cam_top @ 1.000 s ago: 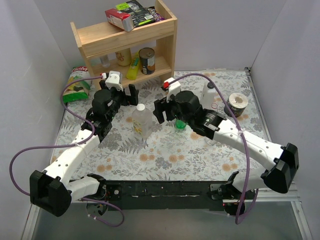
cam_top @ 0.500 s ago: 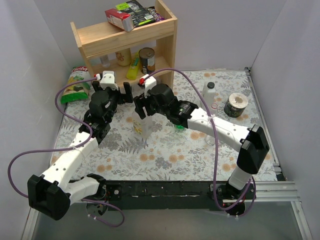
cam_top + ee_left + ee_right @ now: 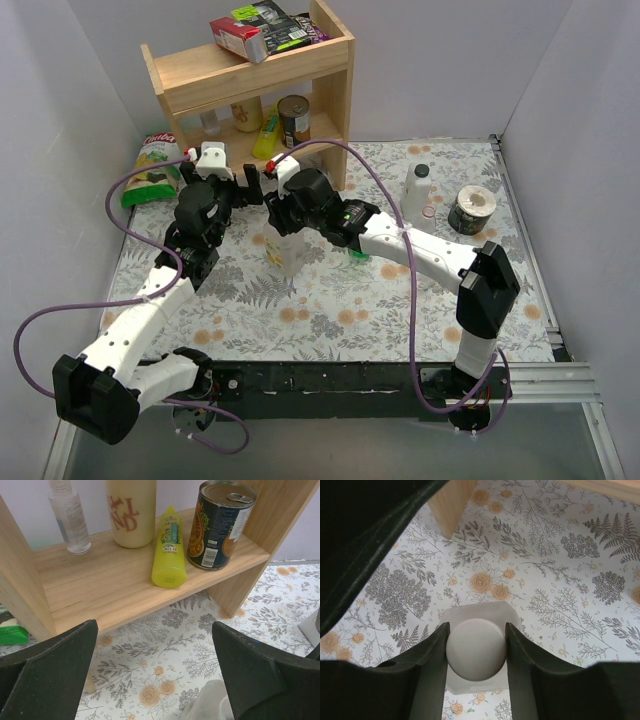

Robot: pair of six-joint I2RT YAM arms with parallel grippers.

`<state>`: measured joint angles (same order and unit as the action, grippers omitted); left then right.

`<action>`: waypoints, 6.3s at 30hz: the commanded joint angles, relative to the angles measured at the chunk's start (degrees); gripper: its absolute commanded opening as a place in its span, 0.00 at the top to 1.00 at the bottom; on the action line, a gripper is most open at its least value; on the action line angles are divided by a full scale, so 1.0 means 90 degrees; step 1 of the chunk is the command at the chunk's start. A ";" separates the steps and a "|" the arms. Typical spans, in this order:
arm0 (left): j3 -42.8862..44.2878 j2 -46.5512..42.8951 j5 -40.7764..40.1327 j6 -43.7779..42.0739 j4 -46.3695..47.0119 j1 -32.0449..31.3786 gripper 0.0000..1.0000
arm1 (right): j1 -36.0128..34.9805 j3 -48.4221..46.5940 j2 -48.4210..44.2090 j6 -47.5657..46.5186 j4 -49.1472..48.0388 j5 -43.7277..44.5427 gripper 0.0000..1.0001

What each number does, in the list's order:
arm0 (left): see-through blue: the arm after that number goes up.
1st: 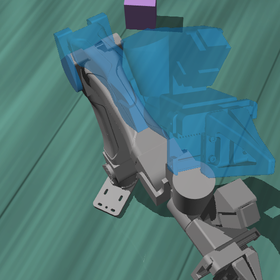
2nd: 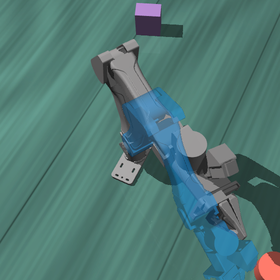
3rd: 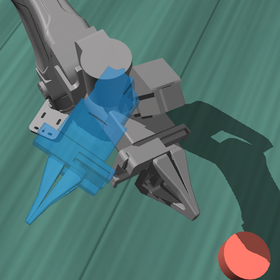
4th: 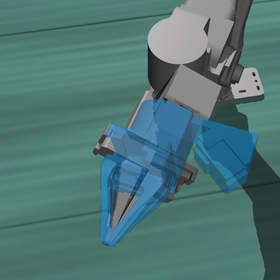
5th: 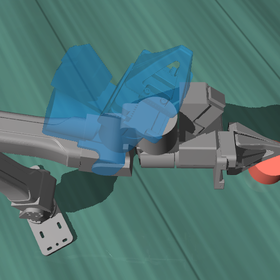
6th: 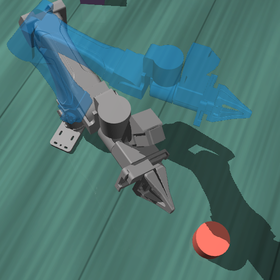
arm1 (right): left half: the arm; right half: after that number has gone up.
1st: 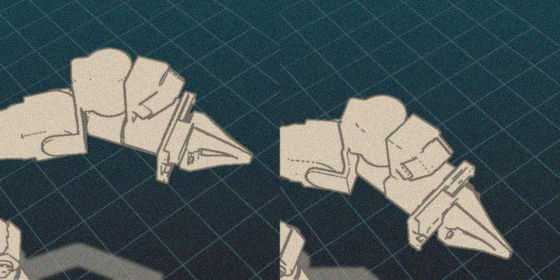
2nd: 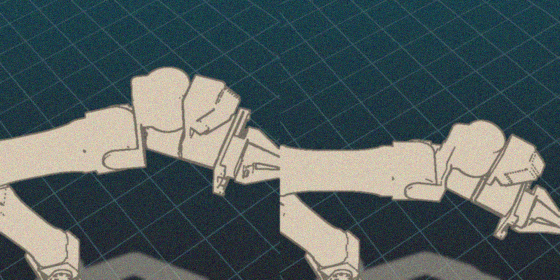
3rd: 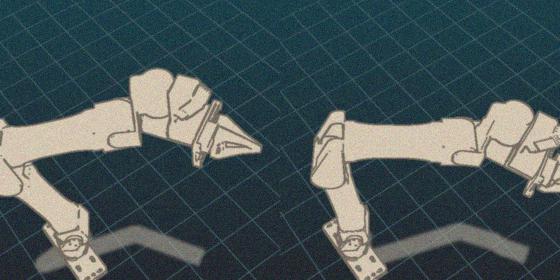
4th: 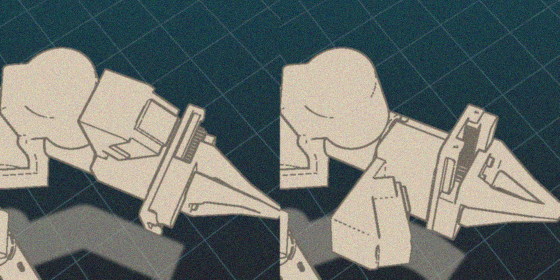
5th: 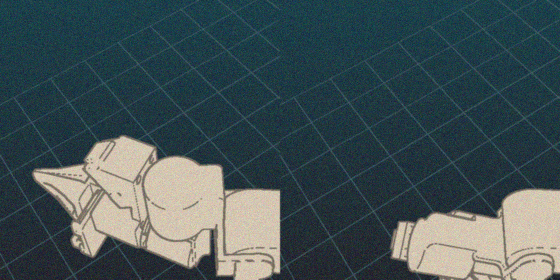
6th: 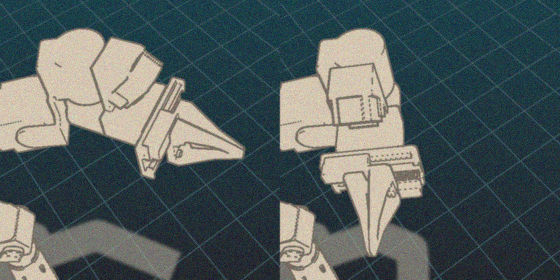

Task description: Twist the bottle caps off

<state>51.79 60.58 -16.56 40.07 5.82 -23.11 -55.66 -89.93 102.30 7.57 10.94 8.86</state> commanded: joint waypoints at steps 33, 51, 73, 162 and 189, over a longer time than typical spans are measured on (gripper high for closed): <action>-0.0315 -0.0569 0.5943 0.0207 0.0878 -0.0653 0.02 | 0.1516 0.0402 -0.3563 0.1375 0.0543 -0.1014 0.99; -0.0793 0.0037 0.2330 -0.0849 0.0925 -0.2139 0.02 | 0.1516 0.1086 -0.3642 0.1990 -0.0229 -0.1278 0.99; -0.0784 0.0496 0.3499 -0.0801 0.0759 -0.2256 0.51 | 0.1526 0.1252 -0.3418 0.2088 -0.0073 -0.2010 0.99; -0.0686 0.0476 0.6926 0.1016 0.1793 -0.2256 0.70 | 0.2825 0.3166 -0.4501 0.1991 -0.2026 -0.4382 0.99; -0.0482 0.0711 0.6987 0.0977 0.1473 -0.2256 0.69 | 0.2844 0.2659 -0.4561 0.1892 -0.1226 -0.4189 0.37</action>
<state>43.79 67.85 45.98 52.38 19.22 -41.76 -29.74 -62.39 59.40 23.24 -5.89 -38.94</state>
